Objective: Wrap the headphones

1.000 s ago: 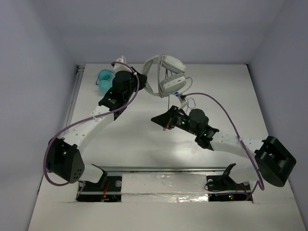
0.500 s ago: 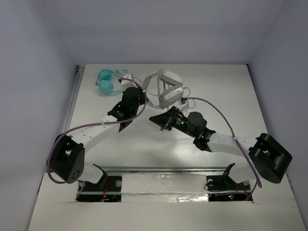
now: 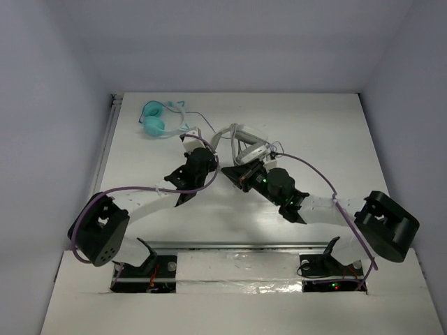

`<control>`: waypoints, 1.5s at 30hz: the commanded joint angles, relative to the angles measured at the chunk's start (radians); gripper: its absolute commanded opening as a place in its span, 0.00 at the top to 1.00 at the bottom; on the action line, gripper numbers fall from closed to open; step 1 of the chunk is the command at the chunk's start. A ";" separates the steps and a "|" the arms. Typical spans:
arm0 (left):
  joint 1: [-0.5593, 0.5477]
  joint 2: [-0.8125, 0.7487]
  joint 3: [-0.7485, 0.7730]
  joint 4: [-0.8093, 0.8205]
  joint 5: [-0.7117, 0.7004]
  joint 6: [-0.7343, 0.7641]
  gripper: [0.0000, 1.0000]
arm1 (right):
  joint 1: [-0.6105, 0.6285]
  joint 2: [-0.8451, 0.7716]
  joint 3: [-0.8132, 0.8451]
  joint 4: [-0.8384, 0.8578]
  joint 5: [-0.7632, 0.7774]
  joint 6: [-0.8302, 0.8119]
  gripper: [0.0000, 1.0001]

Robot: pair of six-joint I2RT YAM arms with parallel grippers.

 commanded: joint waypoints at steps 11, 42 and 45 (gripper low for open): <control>-0.058 0.057 0.030 0.093 0.112 0.024 1.00 | 0.007 0.011 0.149 -0.242 0.160 0.040 0.54; -0.008 0.201 0.112 0.012 0.338 0.006 1.00 | -0.012 0.017 0.439 -0.778 0.338 0.019 0.21; -0.008 0.244 0.136 -0.008 0.346 0.017 1.00 | -0.021 0.003 0.441 -0.761 0.332 0.046 0.20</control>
